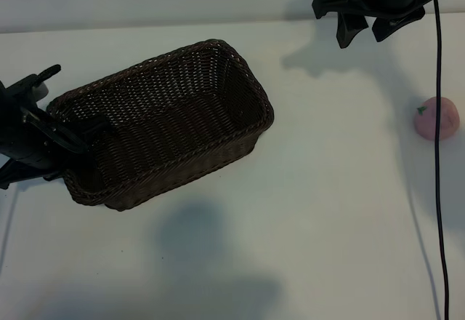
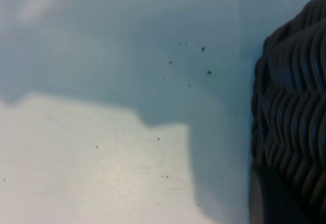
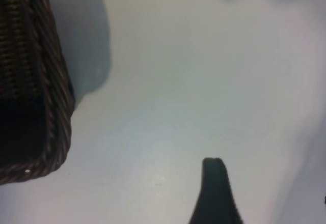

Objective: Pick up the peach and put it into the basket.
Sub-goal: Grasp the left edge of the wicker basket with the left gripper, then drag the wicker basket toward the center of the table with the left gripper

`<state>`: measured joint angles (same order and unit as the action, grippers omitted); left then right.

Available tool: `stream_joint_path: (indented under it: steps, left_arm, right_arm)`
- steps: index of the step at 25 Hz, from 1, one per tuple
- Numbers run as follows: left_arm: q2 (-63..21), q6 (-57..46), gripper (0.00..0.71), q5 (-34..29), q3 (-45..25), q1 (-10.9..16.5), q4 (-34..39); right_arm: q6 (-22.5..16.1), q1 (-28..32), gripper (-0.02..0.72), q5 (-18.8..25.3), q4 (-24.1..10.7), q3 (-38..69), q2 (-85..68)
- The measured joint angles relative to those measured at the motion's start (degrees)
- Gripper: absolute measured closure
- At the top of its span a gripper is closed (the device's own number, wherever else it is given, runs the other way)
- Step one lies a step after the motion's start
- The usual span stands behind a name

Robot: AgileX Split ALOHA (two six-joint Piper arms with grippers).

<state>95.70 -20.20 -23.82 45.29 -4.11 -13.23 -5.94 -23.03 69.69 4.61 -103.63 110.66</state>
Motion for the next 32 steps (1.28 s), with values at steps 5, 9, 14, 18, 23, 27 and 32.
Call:
stream_joint_path:
  steps: [5, 9, 14, 18, 23, 27, 32]
  left_arm:
    - [-2.76, 5.13, 0.615, -0.77, 0.00, 0.00, -3.86]
    - [-7.10, 11.36, 0.615, -2.03, 0.06, 0.92, -7.78]
    - [-9.07, 17.80, 0.616, -6.28, 3.06, 3.56, -12.08]
    - [-9.07, 21.38, 0.617, -9.22, 6.75, 3.91, -12.70]
    - [-6.96, 21.96, 0.617, -13.49, 12.72, 3.96, -10.13]
    - [-2.49, 22.00, 0.617, -15.31, 17.85, 2.68, -9.36]
    - [3.30, 21.29, 0.617, -15.69, 22.66, -1.90, -9.22]
  right_arm:
    - [-0.01, 0.00, 0.208, 0.00, 0.00, 0.00, 0.00]
    - [-0.01, 0.00, 0.208, 0.00, 0.00, 0.00, 0.00]
    - [-0.01, 0.00, 0.208, 0.00, 0.00, 0.00, 0.00]
    - [-0.61, 0.00, 0.208, 0.00, 0.00, 0.00, 0.00]
    - [-1.03, 0.00, 0.208, 0.00, 0.00, 0.00, 0.00]
    - [-1.09, 0.00, 0.208, 0.00, 0.00, 0.00, 0.00]
    - [-1.09, 0.00, 0.208, 0.00, 0.00, 0.00, 0.00]
